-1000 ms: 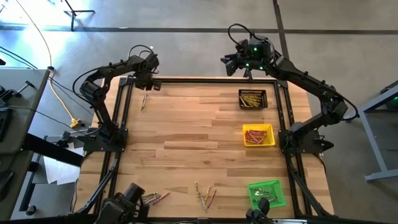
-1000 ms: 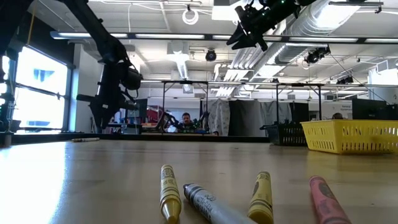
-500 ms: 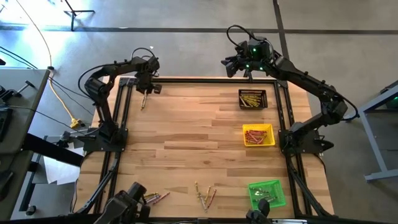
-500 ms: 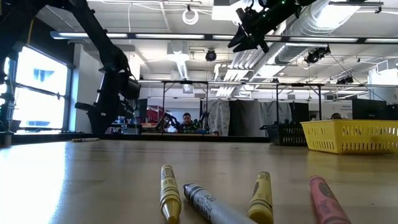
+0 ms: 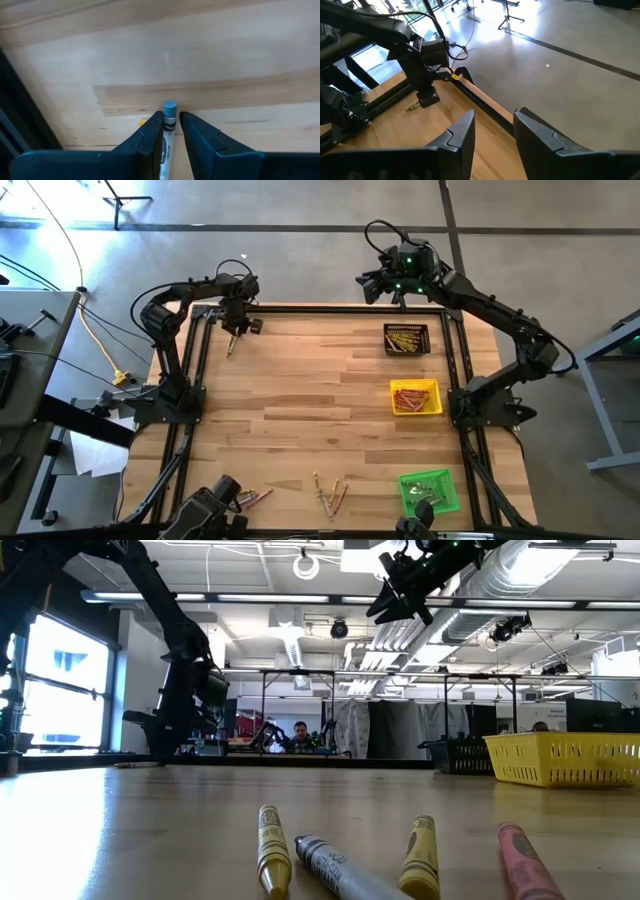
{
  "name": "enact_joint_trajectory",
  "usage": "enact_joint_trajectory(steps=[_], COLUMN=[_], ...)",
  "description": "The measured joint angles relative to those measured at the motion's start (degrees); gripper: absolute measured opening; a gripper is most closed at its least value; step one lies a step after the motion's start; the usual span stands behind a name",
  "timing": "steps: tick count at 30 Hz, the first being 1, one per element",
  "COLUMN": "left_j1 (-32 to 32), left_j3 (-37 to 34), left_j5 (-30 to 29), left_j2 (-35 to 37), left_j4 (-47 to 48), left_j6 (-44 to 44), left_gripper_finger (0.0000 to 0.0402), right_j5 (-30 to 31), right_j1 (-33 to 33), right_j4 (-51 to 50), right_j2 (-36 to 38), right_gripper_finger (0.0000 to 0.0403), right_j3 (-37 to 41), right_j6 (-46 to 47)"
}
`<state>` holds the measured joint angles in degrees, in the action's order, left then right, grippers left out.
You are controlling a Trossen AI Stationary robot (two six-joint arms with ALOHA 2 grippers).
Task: Sort crayons
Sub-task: Put the gray crayon into the green bin
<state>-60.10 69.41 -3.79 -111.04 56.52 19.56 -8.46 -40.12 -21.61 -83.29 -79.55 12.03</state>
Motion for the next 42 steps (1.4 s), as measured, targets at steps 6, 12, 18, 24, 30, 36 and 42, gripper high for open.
enact_joint_trajectory(steps=[6, 12, 18, 24, 30, 36, 42], left_j1=[0.48, 0.50, 2.26, 6.95, 15.84, 23.87, 29.84], left_j3=[-0.02, 0.31, 4.81, 12.37, 17.09, 19.91, 20.09], left_j5=[0.09, 0.54, 8.12, 15.71, 17.12, 12.14, 4.30], left_j2=[0.00, -0.02, 1.77, 6.34, 12.00, 12.86, 12.85], left_j4=[-0.73, -0.50, -2.89, -13.22, -33.07, -37.27, -42.48], left_j6=[-0.32, 0.23, 0.30, 2.33, 6.79, 8.88, 10.34], left_gripper_finger=[0.0028, 0.0007, 0.0002, 0.0001, 0.0001, 0.0001, 0.0001], right_j5=[-0.01, -1.48, -1.50, -0.98, -1.54, -2.17, -3.27], right_j1=[0.00, 0.04, -0.01, -0.07, 0.11, 1.86, 3.89], right_j4=[0.00, 0.00, -3.62, -7.61, -6.88, -2.48, 3.94], right_j2=[0.00, 0.00, 0.00, 0.00, -0.07, -0.07, -0.40], right_gripper_finger=[0.0121, 0.0121, 0.0121, 0.0121, 0.0121, 0.0125, 0.0137], right_j3=[0.00, 0.02, 0.02, 2.42, 7.17, 7.37, 7.37], right_j6=[0.21, 1.16, 1.01, -0.22, 4.06, 4.48, 8.49])
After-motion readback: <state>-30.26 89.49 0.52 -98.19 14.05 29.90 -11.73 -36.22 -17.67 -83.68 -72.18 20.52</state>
